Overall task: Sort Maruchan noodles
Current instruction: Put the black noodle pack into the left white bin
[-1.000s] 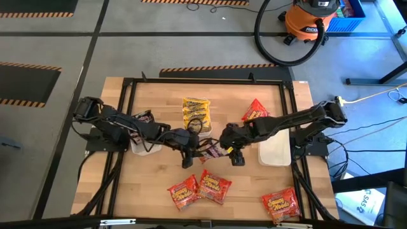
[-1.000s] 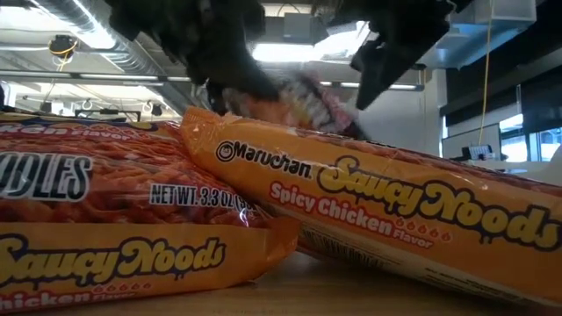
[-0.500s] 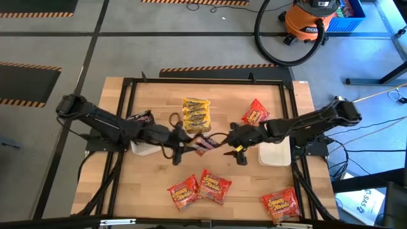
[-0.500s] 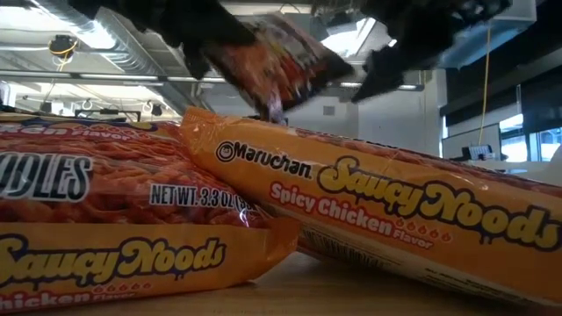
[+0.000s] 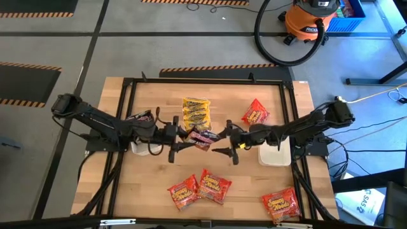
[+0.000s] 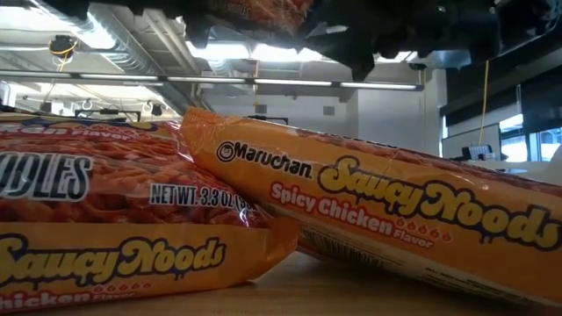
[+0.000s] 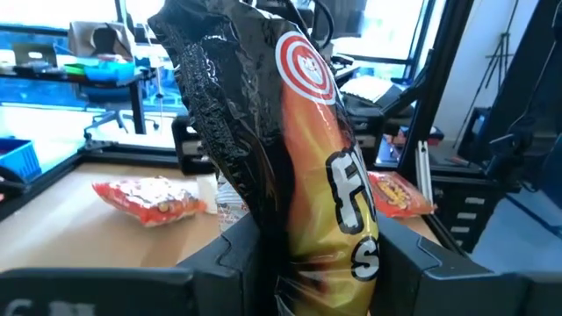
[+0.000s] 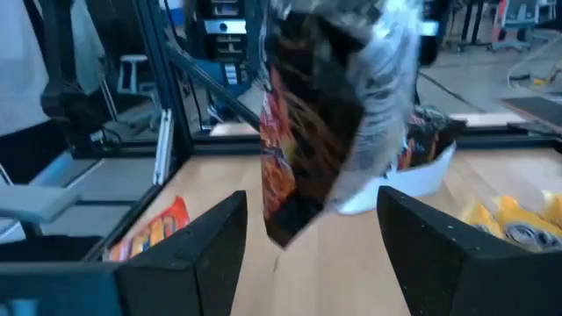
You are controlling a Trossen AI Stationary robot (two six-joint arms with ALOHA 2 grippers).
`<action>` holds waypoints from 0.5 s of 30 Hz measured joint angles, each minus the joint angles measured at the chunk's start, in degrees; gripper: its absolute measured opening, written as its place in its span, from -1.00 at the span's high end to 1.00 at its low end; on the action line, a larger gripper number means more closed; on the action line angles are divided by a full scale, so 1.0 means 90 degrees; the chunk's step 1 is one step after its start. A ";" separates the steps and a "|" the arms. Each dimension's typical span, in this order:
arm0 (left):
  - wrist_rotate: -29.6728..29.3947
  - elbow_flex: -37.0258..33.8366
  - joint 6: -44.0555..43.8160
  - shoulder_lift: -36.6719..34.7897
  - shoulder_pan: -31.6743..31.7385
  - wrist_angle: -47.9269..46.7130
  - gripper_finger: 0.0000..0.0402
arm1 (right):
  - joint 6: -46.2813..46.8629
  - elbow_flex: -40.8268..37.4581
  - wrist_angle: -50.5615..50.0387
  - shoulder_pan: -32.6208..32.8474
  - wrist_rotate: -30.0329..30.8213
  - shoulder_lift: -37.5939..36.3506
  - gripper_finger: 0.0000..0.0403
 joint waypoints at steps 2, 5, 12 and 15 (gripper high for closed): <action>-0.0004 0.0000 0.0023 -0.0002 0.0000 0.0041 0.32 | 0.0064 0.0027 0.0029 0.0000 0.0047 0.0047 -0.15; -0.0002 0.0000 0.0025 -0.0002 0.0002 0.0048 0.32 | 0.0103 0.0121 0.0115 0.0000 0.0391 0.0094 -0.16; -0.0022 0.0000 0.0099 -0.0002 0.0005 0.0166 0.32 | 0.0103 0.0313 0.0622 0.0000 0.0506 0.0334 -0.48; -0.0027 0.0000 0.0142 -0.0002 0.0005 0.0242 0.32 | 0.0055 0.0498 0.0744 0.0000 0.0503 0.0552 -0.64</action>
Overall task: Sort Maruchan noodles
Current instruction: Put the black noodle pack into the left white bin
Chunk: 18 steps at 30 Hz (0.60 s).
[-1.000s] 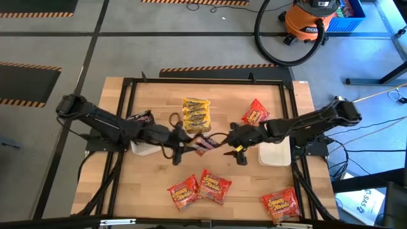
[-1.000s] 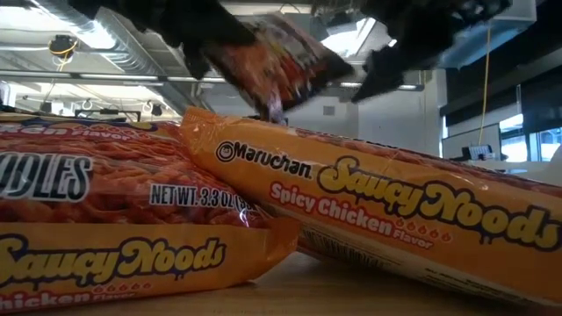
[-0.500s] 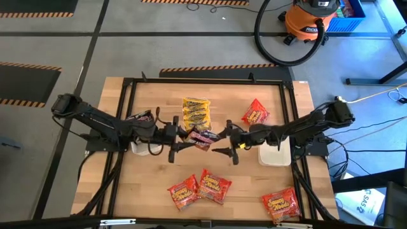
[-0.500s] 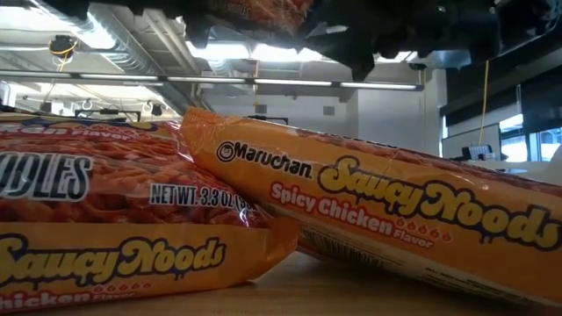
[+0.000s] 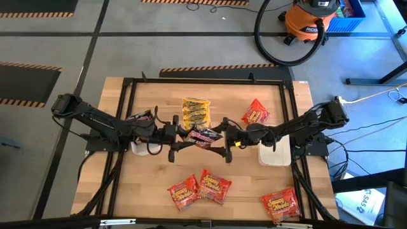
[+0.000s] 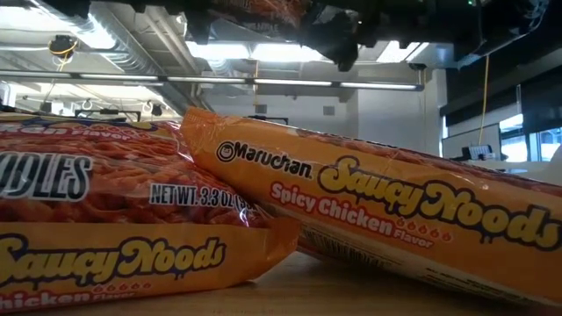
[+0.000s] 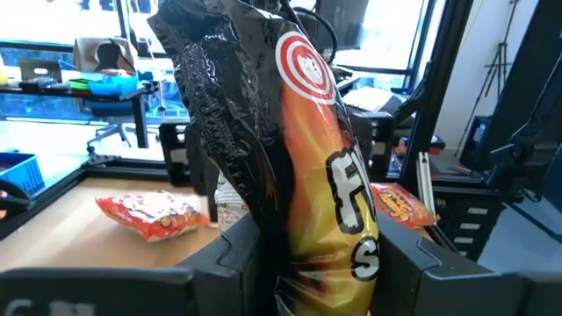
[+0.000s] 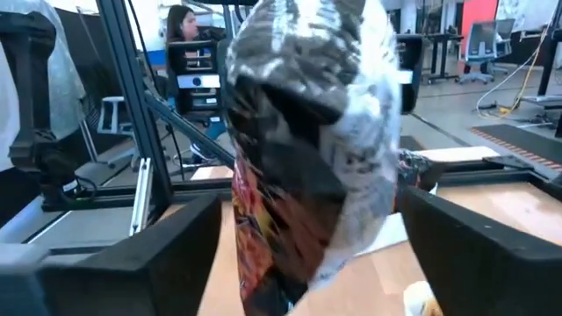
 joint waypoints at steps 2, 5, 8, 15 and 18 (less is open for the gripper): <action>0.0000 0.0000 0.0029 0.0000 0.0000 0.0091 0.32 | -0.0076 0.0171 0.0181 0.0000 0.0000 0.0199 -0.72; -0.0018 0.0000 0.0193 0.0000 0.0000 0.0217 0.32 | -0.0225 0.0441 0.0344 0.0000 0.0002 0.0474 -0.75; -0.0057 0.0000 0.0285 0.0000 0.0016 0.0305 0.32 | -0.0345 0.0703 0.0448 0.0000 0.0000 0.0661 -0.73; -0.0130 0.0005 0.0323 0.0000 0.0017 0.0336 0.32 | -0.0676 0.1020 0.0416 -0.0007 0.0053 0.0742 -0.30; -0.0104 0.0005 0.0205 0.0000 0.0017 0.0316 0.32 | -0.0706 0.1020 0.0389 -0.0005 0.0046 0.0743 -0.05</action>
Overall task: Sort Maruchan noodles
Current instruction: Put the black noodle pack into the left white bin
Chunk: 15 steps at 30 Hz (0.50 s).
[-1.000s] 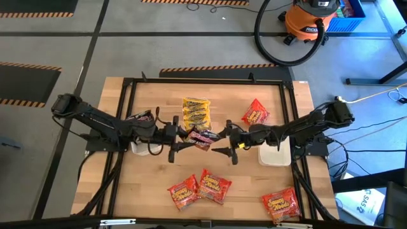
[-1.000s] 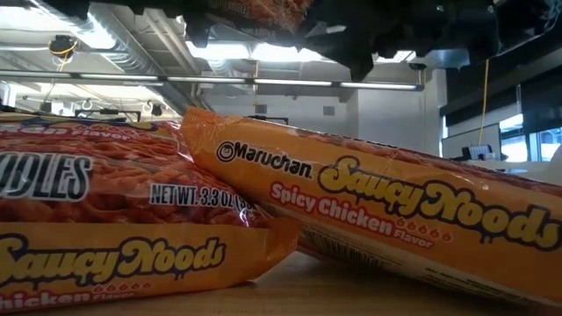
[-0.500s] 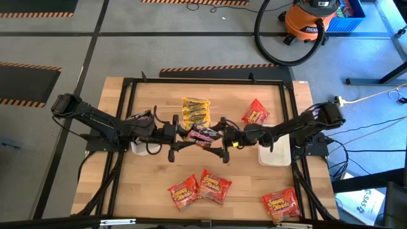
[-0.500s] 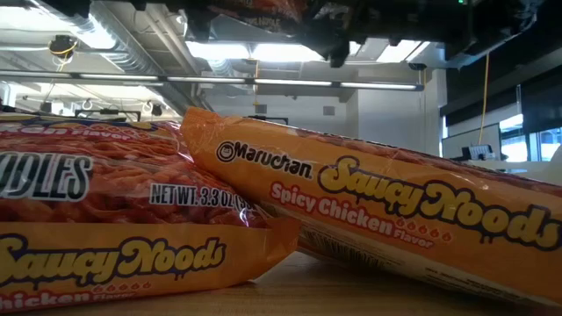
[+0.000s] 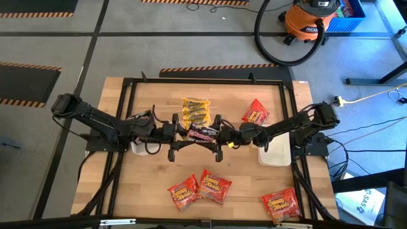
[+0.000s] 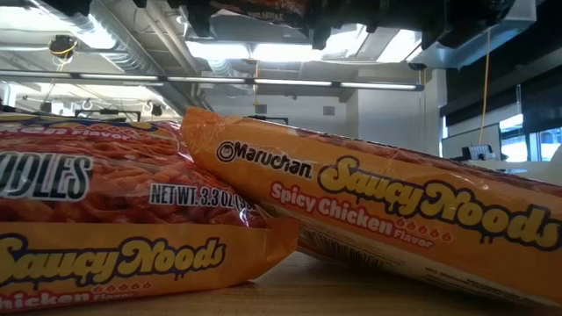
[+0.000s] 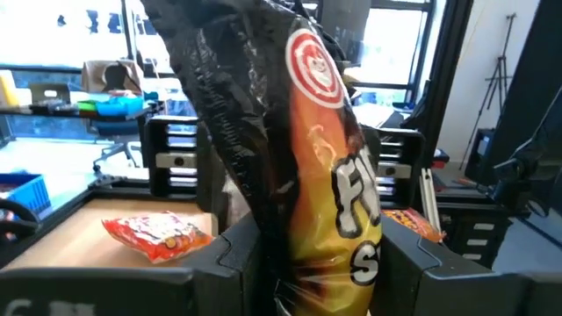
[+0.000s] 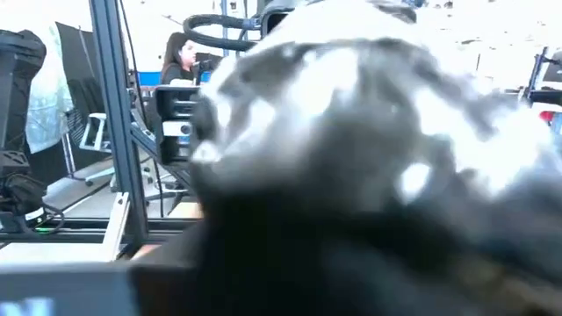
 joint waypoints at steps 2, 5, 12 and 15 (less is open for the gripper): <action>0.0004 -0.0002 -0.0084 0.0000 0.0000 -0.0025 0.32 | -0.0017 0.0000 -0.0075 0.0000 -0.0044 -0.0002 0.10; -0.0008 -0.0002 -0.0266 0.0005 -0.0020 -0.0053 0.32 | -0.0065 0.0004 -0.0137 0.0005 -0.0081 -0.0004 0.21; 0.0371 0.0115 -0.0882 -0.0188 -0.0007 -0.0681 0.19 | -0.0088 0.0012 -0.0326 0.0006 -0.0051 -0.0004 0.14; 0.0458 0.0286 -0.0935 -0.0459 -0.0004 -0.1531 0.04 | -0.0089 0.0010 -0.0471 0.0010 -0.0060 -0.0004 0.18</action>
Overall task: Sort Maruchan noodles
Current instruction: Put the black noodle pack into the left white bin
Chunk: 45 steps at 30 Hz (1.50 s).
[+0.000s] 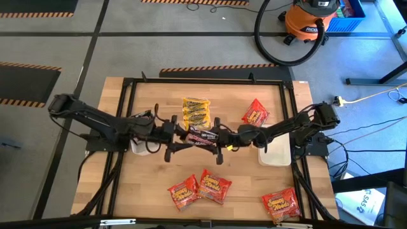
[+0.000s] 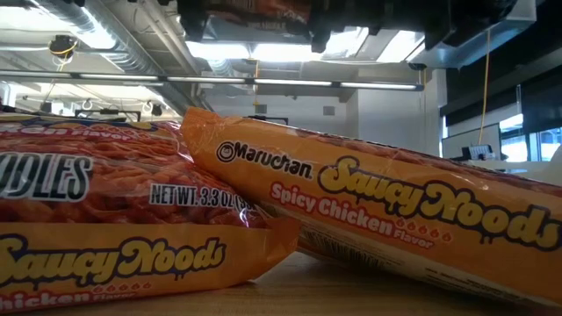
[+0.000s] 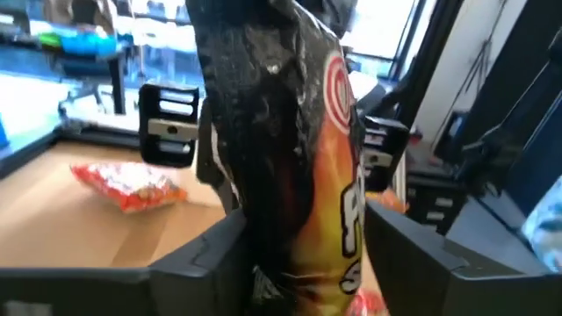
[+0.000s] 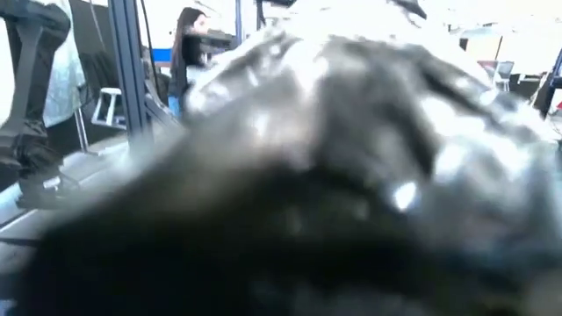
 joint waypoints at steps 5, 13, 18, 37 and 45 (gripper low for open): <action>-0.0058 0.0213 -0.0071 -0.0359 0.0021 -0.0970 -0.28 | -0.0004 -0.0002 -0.0260 -0.0005 0.0016 0.0000 0.25; 0.0020 0.1226 -0.0129 -0.0505 0.0294 -0.3014 -0.61 | 0.0166 -0.0005 -0.1067 -0.0005 0.0020 0.0000 0.20; 0.0031 0.2007 -0.0120 -0.0368 0.0414 -0.4221 -0.62 | 0.0165 -0.0007 -0.1479 -0.0005 0.0028 0.0000 0.24; 0.1311 0.5393 0.0739 0.2297 0.0876 -0.7417 -0.57 | 0.0166 -0.0007 -0.1682 -0.0010 0.0019 -0.0002 0.21; 0.1143 0.6285 0.0889 0.3265 0.0876 -0.8212 -0.57 | 0.0166 -0.0007 -0.1687 -0.0010 0.0016 -0.0002 0.21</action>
